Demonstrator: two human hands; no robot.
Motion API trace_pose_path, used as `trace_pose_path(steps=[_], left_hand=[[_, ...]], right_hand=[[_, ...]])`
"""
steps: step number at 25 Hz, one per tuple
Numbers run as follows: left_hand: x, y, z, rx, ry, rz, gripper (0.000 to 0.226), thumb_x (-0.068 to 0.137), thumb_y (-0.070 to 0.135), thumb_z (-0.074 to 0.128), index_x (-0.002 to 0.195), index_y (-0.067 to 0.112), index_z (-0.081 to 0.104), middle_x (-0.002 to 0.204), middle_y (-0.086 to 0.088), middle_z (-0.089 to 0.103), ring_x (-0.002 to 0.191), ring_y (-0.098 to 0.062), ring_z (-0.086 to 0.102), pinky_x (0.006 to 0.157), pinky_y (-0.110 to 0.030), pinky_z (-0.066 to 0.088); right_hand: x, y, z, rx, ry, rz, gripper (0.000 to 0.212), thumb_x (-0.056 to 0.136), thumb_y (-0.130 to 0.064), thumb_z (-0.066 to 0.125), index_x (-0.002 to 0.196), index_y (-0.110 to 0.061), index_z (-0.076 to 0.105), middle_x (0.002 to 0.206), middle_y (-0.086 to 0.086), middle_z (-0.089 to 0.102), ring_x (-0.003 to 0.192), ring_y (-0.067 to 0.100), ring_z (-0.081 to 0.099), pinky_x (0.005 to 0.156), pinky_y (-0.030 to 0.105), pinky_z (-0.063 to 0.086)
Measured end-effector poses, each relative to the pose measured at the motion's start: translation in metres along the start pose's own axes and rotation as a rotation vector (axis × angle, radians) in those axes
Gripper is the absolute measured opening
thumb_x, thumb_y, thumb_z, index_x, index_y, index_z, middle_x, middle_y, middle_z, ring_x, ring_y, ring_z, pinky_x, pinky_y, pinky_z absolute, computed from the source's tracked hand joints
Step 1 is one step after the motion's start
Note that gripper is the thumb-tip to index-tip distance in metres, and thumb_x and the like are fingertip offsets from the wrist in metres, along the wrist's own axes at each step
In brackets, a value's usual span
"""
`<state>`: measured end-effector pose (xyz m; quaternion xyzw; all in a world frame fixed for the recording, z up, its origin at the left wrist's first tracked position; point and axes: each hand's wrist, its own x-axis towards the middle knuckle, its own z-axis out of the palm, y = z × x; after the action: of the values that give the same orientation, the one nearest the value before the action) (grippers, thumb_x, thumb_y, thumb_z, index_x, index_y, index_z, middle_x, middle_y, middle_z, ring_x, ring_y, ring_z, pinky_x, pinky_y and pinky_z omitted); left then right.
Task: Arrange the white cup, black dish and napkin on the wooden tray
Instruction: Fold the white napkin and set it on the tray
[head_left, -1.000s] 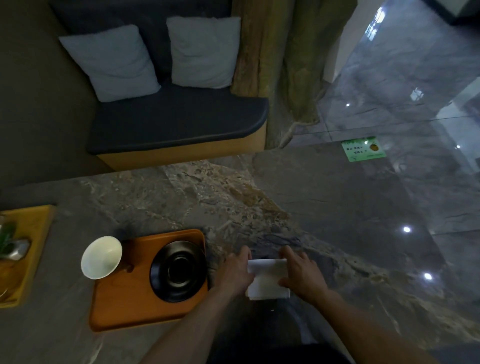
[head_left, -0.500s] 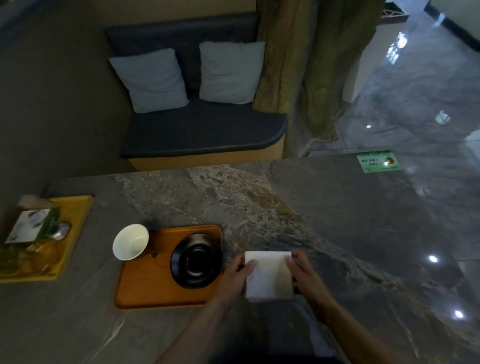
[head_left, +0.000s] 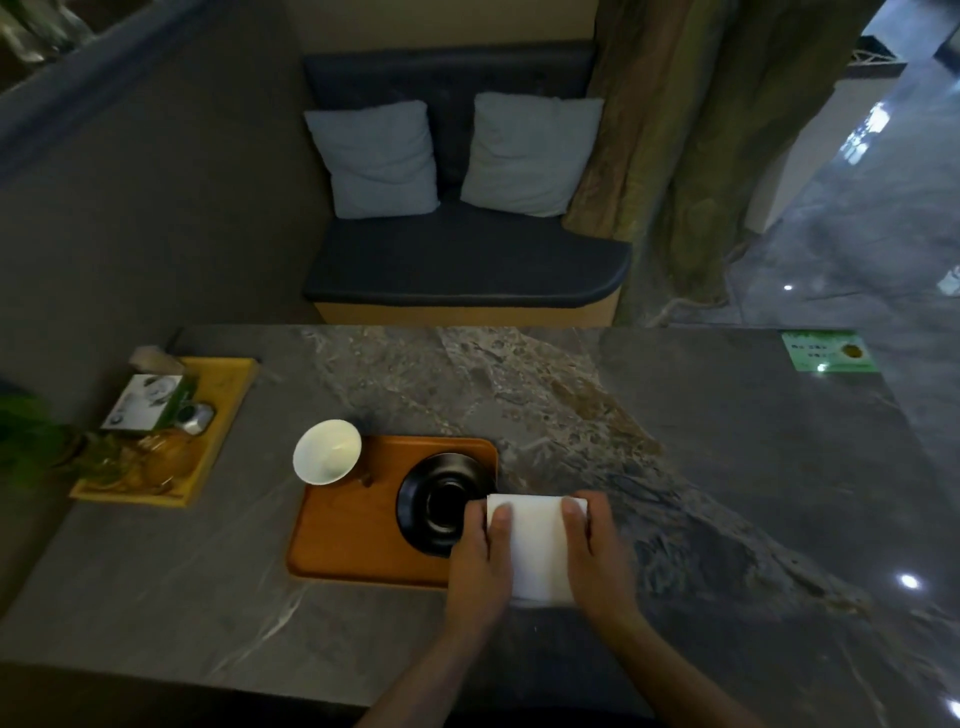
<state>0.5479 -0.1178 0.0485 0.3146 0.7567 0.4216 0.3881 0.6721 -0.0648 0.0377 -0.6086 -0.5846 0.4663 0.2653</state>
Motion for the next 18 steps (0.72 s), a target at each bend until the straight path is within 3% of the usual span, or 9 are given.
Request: trace_pose_path(steps=[4,8,11,15,18], left_hand=[[0.006,-0.012,-0.040,-0.039,0.049,-0.033,0.043,0.082,0.069,0.034,0.112,0.039,0.044,0.096,0.013,0.061,0.088,-0.005,0.063,0.069,-0.027,0.056],[0.016,-0.030,-0.094,-0.102,0.078,-0.089,0.017,0.090,0.062,0.040,0.102,0.052,0.047,0.099,0.019,0.059,0.090,-0.003,0.061,0.066,-0.020,0.049],[0.026,-0.046,-0.136,-0.122,0.079,-0.130,0.013,0.095,0.054,0.043,0.098,0.044,0.050,0.098,0.013,0.061,0.089,-0.006,0.062,0.069,-0.026,0.053],[0.044,-0.074,-0.185,-0.105,0.088,-0.153,0.018,0.098,0.046,0.042,0.096,0.031,0.051,0.098,0.007,0.062,0.090,-0.009,0.063,0.076,-0.033,0.056],[0.059,-0.096,-0.218,-0.063,0.024,-0.208,0.011,0.100,0.044,0.040,0.103,0.036,0.046,0.110,0.006,0.057,0.097,-0.011,0.060,0.090,-0.046,0.055]], right_hand=[[-0.007,-0.013,0.043,-0.019,-0.009,0.002,0.011,0.099,-0.043,0.039,0.104,-0.034,0.045,0.093,-0.004,0.057,0.081,0.002,0.055,0.061,0.023,0.044],[-0.017,-0.032,0.100,0.005,-0.020,0.034,0.009,0.097,-0.044,0.042,0.103,-0.037,0.046,0.094,-0.005,0.060,0.081,0.004,0.057,0.060,0.024,0.045],[-0.025,-0.044,0.139,0.041,-0.070,0.062,0.006,0.096,-0.046,0.045,0.099,-0.042,0.043,0.096,-0.011,0.058,0.083,0.005,0.058,0.061,0.025,0.046],[-0.033,-0.054,0.185,0.073,-0.182,0.129,0.020,0.094,-0.043,0.052,0.109,-0.035,0.042,0.106,-0.007,0.058,0.089,0.008,0.060,0.063,0.026,0.052],[-0.039,-0.057,0.213,0.062,-0.287,0.173,0.036,0.090,-0.034,0.062,0.118,-0.037,0.039,0.110,-0.009,0.055,0.097,0.011,0.059,0.077,0.038,0.057]])
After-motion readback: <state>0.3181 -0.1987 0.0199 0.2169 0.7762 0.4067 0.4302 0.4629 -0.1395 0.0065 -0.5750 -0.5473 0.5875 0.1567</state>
